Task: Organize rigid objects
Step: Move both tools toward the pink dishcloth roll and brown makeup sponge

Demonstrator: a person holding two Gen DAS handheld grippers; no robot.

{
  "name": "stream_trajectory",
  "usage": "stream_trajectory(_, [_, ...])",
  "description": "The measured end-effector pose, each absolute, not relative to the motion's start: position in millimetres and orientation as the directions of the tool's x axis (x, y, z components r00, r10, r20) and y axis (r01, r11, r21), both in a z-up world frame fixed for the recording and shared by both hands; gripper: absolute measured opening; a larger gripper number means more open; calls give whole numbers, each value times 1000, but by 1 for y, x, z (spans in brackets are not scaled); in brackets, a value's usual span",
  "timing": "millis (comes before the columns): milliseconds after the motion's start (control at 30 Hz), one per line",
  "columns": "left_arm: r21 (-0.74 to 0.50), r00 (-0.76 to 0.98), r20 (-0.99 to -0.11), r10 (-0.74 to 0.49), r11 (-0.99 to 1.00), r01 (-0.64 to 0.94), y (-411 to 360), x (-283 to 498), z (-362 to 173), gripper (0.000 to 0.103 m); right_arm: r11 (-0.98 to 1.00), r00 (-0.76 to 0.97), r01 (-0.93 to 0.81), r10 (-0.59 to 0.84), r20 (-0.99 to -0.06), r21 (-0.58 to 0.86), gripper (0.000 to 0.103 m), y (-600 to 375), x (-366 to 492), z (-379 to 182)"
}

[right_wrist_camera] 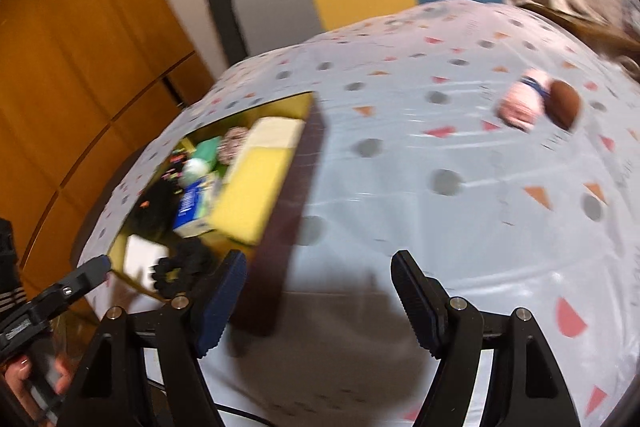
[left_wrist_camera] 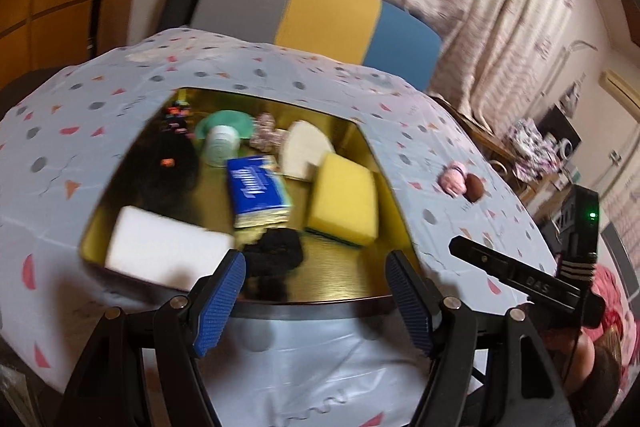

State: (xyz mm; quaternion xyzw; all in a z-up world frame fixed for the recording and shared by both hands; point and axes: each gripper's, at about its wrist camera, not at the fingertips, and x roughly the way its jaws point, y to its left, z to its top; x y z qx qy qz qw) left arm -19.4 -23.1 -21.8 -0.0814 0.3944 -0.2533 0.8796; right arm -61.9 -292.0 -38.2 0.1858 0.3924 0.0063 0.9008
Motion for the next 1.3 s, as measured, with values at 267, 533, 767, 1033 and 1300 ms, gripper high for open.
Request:
stream_trajectory(267, [-312, 497, -663, -560, 810, 496, -85, -22, -12, 74, 898, 710, 289, 32, -703, 333, 76, -360, -91, -44])
stream_trajectory(533, [-309, 448, -654, -610, 756, 578, -141, -13, 9, 74, 867, 684, 435, -143, -715, 242, 76, -420, -105, -42])
stream_trajectory(767, [-316, 403, -678, -614, 739, 595, -181, 5, 10, 74, 844, 661, 501, -232, -714, 190, 76, -466, -97, -40])
stream_trajectory(1033, [-283, 358, -709, -608, 710, 645, -232, 15, 7, 74, 821, 654, 546, -293, -697, 167, 77, -499, -86, -48])
stream_trajectory(1300, [-210, 337, -736, -587, 672, 710, -297, 30, 4, 75, 800, 637, 584, -348, -688, 136, 77, -510, -86, -68])
